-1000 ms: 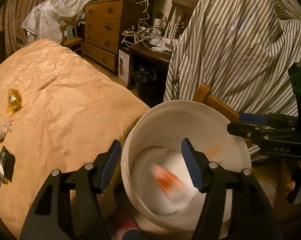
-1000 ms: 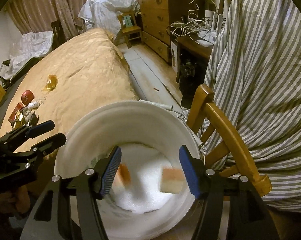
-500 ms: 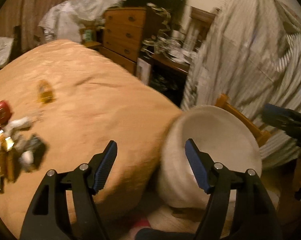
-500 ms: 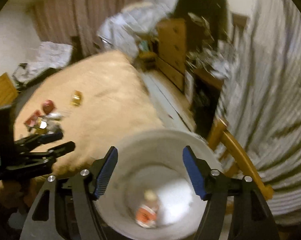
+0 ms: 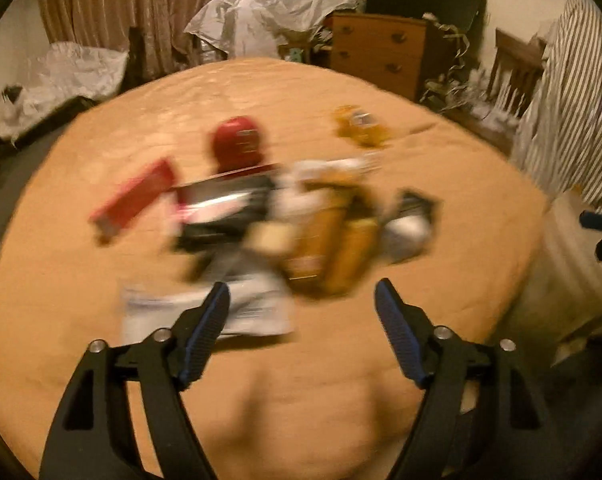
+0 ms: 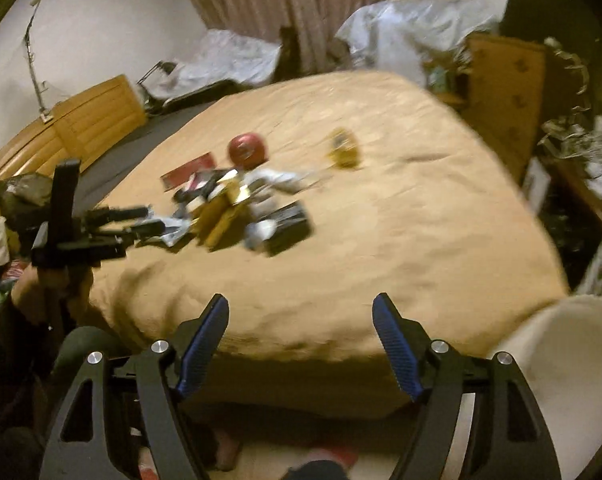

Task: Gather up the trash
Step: 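Grasp the black tissue pack with right gripper while left grasps white wrapper packet, then carry tissue pack and wrapper packet to the white bucket and release both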

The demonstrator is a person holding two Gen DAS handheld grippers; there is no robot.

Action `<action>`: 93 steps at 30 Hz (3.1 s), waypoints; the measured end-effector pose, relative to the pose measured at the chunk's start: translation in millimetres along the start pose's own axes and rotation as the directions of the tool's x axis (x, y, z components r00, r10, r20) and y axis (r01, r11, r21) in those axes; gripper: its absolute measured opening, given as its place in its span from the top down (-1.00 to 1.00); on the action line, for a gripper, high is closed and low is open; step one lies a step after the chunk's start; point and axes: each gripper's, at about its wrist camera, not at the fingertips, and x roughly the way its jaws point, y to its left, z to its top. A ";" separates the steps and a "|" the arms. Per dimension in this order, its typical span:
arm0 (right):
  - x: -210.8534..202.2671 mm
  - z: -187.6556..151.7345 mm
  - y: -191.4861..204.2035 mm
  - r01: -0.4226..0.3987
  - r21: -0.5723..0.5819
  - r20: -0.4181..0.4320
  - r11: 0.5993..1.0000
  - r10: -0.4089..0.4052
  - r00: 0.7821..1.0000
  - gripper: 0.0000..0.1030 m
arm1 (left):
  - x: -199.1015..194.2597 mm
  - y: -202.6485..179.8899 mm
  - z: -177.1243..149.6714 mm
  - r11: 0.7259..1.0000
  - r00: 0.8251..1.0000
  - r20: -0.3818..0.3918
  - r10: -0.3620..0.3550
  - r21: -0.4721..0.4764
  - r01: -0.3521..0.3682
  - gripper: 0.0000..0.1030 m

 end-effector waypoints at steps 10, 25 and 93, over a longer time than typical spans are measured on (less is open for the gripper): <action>103.4 18.8 10.9 -0.118 0.141 -0.090 0.983 0.131 0.987 -0.47 | 28.1 44.8 -5.5 0.963 0.995 -0.085 -0.060 0.257 0.080 -0.54; 205.2 78.4 39.0 0.031 -0.320 -0.168 0.947 -0.089 0.982 -0.73 | 72.2 46.5 -24.8 0.933 0.985 -0.156 -0.077 0.337 0.126 -0.53; -12.3 -1.1 137.5 0.188 -0.038 0.499 0.982 -0.144 0.854 -0.19 | -138.4 -89.7 -42.6 0.925 0.799 0.472 0.372 -0.260 -0.277 0.28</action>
